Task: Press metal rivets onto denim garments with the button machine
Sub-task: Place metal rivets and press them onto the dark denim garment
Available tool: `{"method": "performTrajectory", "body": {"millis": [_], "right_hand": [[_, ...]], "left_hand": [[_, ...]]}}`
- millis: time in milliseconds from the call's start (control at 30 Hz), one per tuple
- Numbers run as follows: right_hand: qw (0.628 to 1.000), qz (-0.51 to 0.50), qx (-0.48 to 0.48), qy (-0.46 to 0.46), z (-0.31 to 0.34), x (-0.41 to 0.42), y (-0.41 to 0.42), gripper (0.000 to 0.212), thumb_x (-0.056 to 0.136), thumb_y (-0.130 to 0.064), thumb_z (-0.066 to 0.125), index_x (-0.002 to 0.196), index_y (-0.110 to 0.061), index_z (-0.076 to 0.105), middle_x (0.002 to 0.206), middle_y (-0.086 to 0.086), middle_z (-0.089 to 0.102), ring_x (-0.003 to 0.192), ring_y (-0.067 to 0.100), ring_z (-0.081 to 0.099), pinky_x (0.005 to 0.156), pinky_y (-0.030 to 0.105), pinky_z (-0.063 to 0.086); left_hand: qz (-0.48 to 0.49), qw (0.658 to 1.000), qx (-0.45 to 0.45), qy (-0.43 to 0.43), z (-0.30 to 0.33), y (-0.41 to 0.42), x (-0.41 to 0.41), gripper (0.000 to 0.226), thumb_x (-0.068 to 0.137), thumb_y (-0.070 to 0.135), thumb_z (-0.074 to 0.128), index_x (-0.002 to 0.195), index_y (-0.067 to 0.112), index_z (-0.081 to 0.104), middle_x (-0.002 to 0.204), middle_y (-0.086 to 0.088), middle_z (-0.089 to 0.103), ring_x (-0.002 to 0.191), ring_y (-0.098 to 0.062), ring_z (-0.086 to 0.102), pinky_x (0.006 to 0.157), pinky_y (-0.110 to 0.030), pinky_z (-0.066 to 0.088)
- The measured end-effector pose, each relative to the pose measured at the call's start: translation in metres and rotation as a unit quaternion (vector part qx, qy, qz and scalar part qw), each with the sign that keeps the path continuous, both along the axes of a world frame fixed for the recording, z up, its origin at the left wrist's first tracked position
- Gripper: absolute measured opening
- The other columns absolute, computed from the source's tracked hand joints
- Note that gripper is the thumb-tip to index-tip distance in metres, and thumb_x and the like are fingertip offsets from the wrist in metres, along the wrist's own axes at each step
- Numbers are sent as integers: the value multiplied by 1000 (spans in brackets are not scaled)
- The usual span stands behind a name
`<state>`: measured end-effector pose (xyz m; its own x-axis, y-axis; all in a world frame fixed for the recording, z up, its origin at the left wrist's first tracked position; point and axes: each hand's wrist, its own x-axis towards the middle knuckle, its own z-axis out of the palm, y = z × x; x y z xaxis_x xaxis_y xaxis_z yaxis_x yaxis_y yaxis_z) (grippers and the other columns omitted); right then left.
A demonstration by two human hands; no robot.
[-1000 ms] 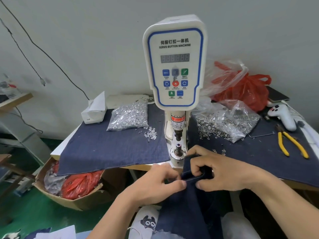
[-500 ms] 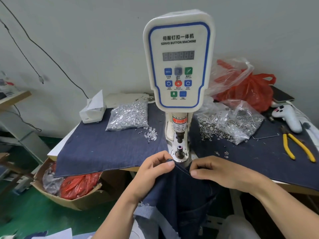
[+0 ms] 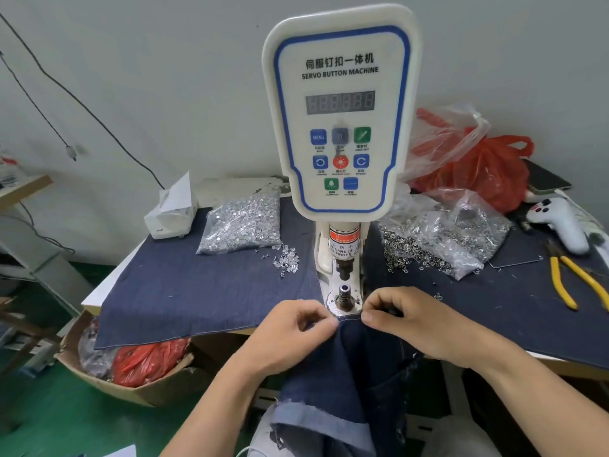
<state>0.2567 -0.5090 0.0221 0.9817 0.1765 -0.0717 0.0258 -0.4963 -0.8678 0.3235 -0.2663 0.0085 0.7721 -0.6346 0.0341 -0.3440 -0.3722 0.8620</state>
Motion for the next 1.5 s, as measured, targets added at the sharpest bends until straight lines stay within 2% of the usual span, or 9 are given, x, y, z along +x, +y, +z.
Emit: {"method": "performTrajectory", "body": {"millis": [67,167,300,400,500,800,1000,1200,1500], "right_hand": [[999,-19,47,5,-2,3,1,25,90,-53,66,85,-30,72,71,-13,54,68,5,44,65,22,37],[995,-37,88,18,-4,7,3,45,82,-64,62,87,-21,74,79,2,53,77,17,43,75,36,36],[990,-50,129,29,-4,13,7,33,77,-54,66,80,-21,71,77,-5,57,78,10,48,79,35,37],[983,-86,162,18,-8,16,13,16,83,-40,68,81,-25,74,79,-7,63,79,7,53,79,29,39],[967,-130,218,25,-12,17,16,21,97,-20,65,80,-24,75,82,-6,69,80,4,59,81,27,42],[957,-154,243,42,-14,21,15,19,99,-17,64,88,-20,79,93,-1,77,91,4,66,86,23,46],[933,-177,308,52,-18,19,14,20,100,-13,62,94,-18,81,103,10,78,98,17,71,96,36,52],[915,-217,338,46,-22,20,12,5,100,-8,62,101,-13,64,88,11,63,84,20,58,77,31,47],[904,-219,366,36,-26,21,12,10,99,-7,64,98,-15,58,83,4,66,87,20,57,83,35,44]], "left_hand": [[6,999,31,-37,0,-1,5,14,88,55,63,83,44,71,85,7,68,83,-4,62,80,-21,45],[41,994,-95,20,1,-7,7,15,96,37,68,83,30,72,83,10,71,81,-3,62,79,-19,47],[97,980,-167,50,-6,-16,8,27,103,16,68,80,30,73,79,13,69,79,0,61,77,-14,47],[103,975,-188,50,-6,-19,11,25,102,20,66,81,31,72,80,13,69,80,1,61,77,-12,47],[105,977,-177,50,-7,-25,14,29,104,19,62,80,33,70,79,14,68,78,0,60,75,-13,48],[119,974,-163,104,-11,-21,18,37,106,15,58,73,30,68,76,12,65,75,1,57,71,-12,47],[115,969,-173,131,-14,-21,21,36,106,15,56,74,27,66,75,10,61,73,-1,53,68,-12,45],[125,964,-179,154,-17,-22,21,22,95,28,56,77,27,69,77,8,66,74,-2,57,67,-13,47],[143,954,-188,186,-24,-14,24,17,87,35,63,94,49,56,66,7,55,59,-6,51,53,-19,46]]}}
